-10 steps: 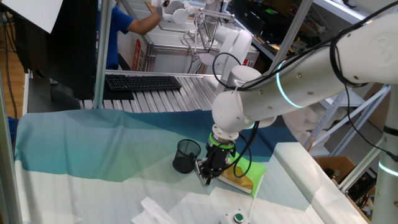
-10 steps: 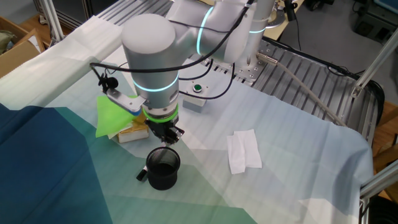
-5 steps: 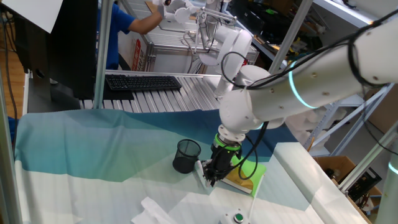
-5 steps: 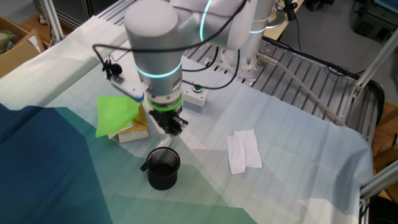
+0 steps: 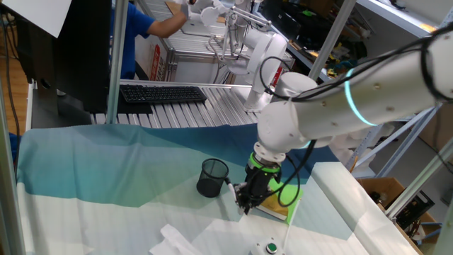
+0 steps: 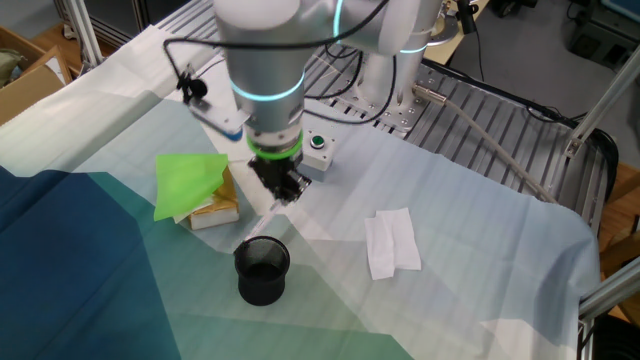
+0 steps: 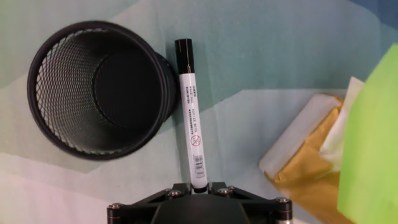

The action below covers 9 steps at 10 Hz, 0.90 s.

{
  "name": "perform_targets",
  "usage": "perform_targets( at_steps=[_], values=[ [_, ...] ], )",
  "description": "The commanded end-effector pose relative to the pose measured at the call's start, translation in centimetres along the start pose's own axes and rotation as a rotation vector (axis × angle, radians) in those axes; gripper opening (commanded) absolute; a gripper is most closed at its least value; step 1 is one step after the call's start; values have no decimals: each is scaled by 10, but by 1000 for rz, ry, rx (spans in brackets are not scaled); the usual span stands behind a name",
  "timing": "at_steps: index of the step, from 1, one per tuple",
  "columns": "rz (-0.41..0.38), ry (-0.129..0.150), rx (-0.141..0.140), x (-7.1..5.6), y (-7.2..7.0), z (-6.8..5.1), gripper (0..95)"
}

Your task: Put the pen into the pen holder

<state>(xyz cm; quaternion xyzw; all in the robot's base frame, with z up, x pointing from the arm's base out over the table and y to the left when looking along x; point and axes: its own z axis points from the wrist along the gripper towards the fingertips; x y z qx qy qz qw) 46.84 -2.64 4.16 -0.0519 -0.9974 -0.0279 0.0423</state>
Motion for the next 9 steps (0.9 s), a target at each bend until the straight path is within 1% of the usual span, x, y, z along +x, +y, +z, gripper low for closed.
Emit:
perform_targets(
  at_steps=[1, 2, 3, 4, 5, 6, 9],
  values=[
    [1, 6, -14, 6, -10, -1, 0],
    [15, 6, -8, 6, -10, -1, 0],
    [23, -3, -2, 5, -10, -2, 0],
    [29, -6, 3, 1, -12, -4, 0],
    [31, 1, -10, -6, -16, -8, 0],
    [33, -3, -12, -9, -19, -10, 0],
    [44, -17, -16, -12, -19, -11, 0]
  ],
)
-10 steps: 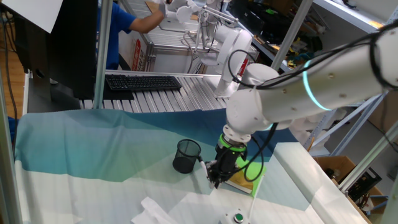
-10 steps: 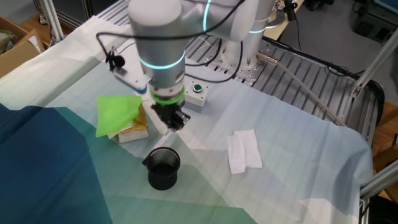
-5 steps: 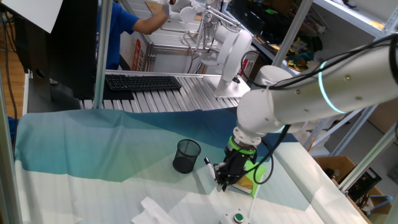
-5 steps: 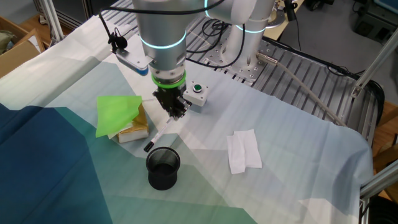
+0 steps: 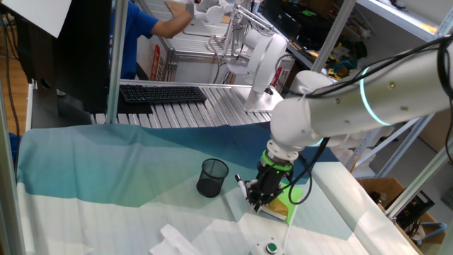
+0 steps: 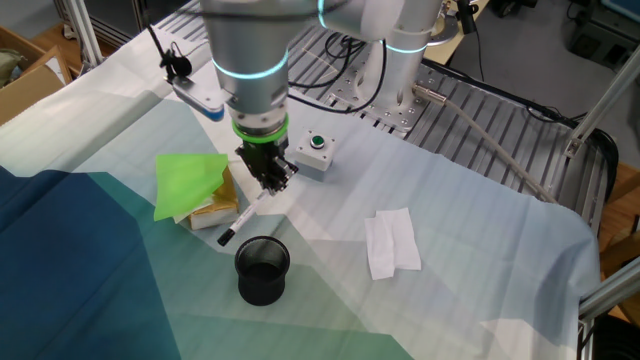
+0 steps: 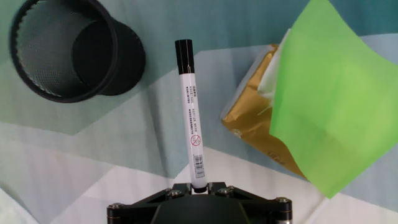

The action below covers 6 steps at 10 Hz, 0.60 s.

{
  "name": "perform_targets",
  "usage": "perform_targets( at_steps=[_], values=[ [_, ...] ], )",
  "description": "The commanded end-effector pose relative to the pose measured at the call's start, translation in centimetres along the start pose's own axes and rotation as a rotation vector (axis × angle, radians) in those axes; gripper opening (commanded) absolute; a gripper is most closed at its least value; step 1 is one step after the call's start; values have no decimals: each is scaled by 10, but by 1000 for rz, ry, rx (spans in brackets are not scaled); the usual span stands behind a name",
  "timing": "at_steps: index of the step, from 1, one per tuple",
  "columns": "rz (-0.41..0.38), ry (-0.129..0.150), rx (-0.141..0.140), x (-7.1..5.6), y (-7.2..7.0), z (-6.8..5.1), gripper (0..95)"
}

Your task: Put the pen into the pen holder

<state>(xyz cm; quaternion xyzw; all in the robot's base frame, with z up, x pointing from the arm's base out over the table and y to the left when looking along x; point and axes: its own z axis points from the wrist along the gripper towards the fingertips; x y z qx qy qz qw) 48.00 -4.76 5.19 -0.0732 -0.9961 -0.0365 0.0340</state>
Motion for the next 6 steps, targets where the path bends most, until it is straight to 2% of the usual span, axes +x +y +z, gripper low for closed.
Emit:
perform_targets(
  at_steps=[1, 4, 6],
  values=[
    [3, -4, 4, 0, 1, 2, 0],
    [31, 1, 17, 0, 1, 2, 0],
    [47, 9, 44, 0, 1, 2, 0]
  ],
)
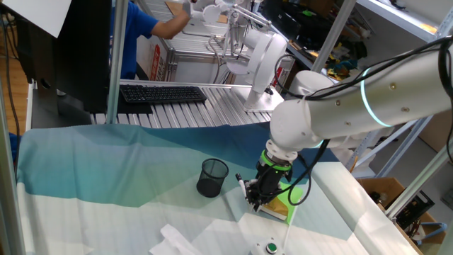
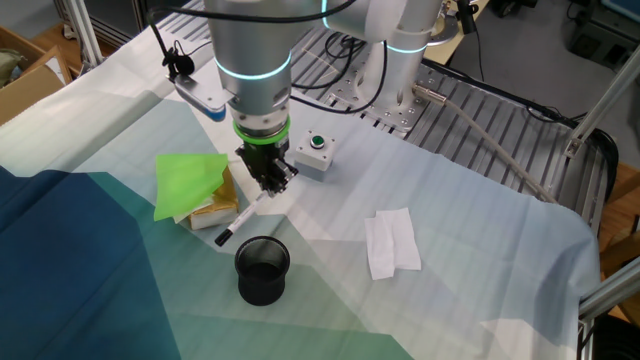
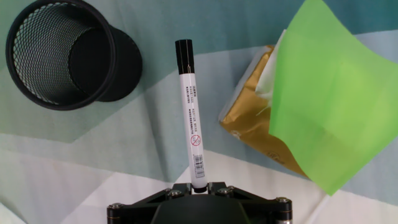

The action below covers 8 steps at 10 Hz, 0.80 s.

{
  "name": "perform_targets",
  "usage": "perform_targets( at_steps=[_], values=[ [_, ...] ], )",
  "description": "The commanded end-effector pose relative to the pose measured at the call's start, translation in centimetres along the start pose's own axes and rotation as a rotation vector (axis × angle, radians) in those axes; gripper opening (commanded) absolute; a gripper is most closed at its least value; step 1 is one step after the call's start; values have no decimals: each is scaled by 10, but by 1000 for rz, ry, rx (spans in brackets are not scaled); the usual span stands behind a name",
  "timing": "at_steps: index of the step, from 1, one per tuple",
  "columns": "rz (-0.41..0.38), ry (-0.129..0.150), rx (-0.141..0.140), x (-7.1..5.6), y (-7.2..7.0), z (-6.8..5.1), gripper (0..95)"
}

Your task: Put the pen into the pen holder

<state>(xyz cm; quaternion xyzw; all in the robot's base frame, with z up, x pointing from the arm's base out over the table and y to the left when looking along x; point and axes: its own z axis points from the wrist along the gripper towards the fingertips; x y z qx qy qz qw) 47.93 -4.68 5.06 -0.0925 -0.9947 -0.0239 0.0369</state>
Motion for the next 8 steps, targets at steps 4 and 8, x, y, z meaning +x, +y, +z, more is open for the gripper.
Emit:
perform_targets(
  at_steps=[4, 8],
  values=[
    [28, -26, 34, -1, 0, 0, 0],
    [-32, -69, 7, -1, 0, 0, 0]
  ],
)
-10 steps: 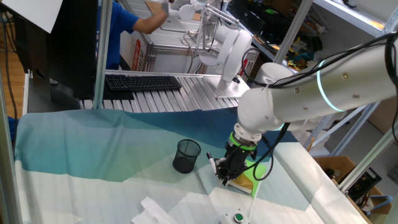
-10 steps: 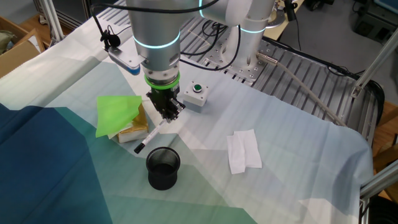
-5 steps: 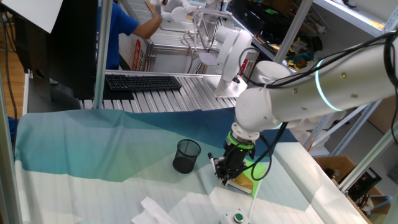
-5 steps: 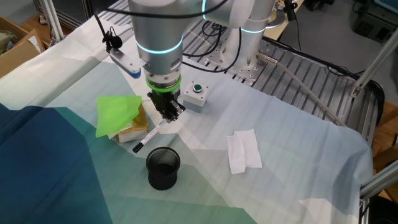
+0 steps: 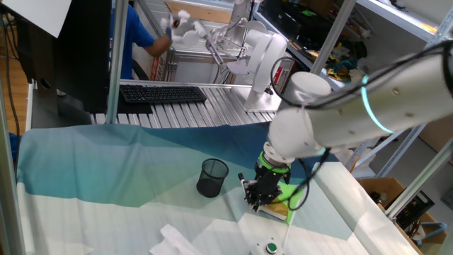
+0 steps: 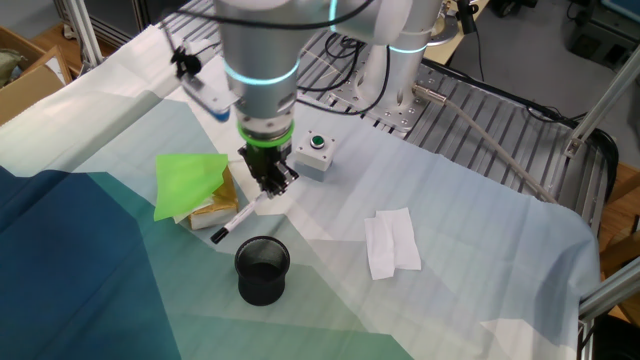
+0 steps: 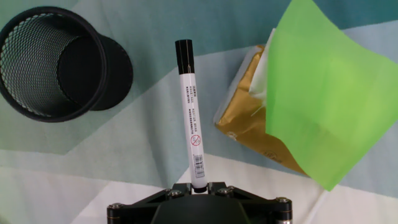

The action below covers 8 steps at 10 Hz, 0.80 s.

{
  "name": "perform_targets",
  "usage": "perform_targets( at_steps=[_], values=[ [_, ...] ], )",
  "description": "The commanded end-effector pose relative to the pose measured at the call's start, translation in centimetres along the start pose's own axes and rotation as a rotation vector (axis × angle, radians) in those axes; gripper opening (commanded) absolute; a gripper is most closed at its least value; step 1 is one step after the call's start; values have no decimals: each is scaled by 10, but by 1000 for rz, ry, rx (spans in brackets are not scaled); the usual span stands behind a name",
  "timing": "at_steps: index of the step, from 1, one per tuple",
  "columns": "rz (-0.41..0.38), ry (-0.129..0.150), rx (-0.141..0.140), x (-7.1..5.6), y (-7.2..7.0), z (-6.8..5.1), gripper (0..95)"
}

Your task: Put the pen into the pen holder

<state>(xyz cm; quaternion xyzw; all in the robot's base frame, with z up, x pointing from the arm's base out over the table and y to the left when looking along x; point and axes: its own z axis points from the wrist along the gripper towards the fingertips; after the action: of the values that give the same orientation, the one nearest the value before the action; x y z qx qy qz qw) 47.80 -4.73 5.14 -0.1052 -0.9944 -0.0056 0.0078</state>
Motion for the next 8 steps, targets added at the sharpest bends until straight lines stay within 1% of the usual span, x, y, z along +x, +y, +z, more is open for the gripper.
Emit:
perform_targets(
  at_steps=[1, 2, 3, 4, 5, 6, 7, 8],
  values=[
    [-70, -12, -26, -2, 1, 1, 0],
    [-82, -12, -32, -2, 1, 1, 0],
    [-106, -3, -30, -2, 1, 1, 0],
    [-116, -2, -35, -2, 1, 1, 0],
    [-131, -1, -28, -2, 1, 1, 0],
    [-141, 4, -30, -2, 1, 1, 0],
    [-147, 15, -34, -2, 1, 1, 0],
    [-153, 18, -34, -2, 1, 1, 0]
  ],
)
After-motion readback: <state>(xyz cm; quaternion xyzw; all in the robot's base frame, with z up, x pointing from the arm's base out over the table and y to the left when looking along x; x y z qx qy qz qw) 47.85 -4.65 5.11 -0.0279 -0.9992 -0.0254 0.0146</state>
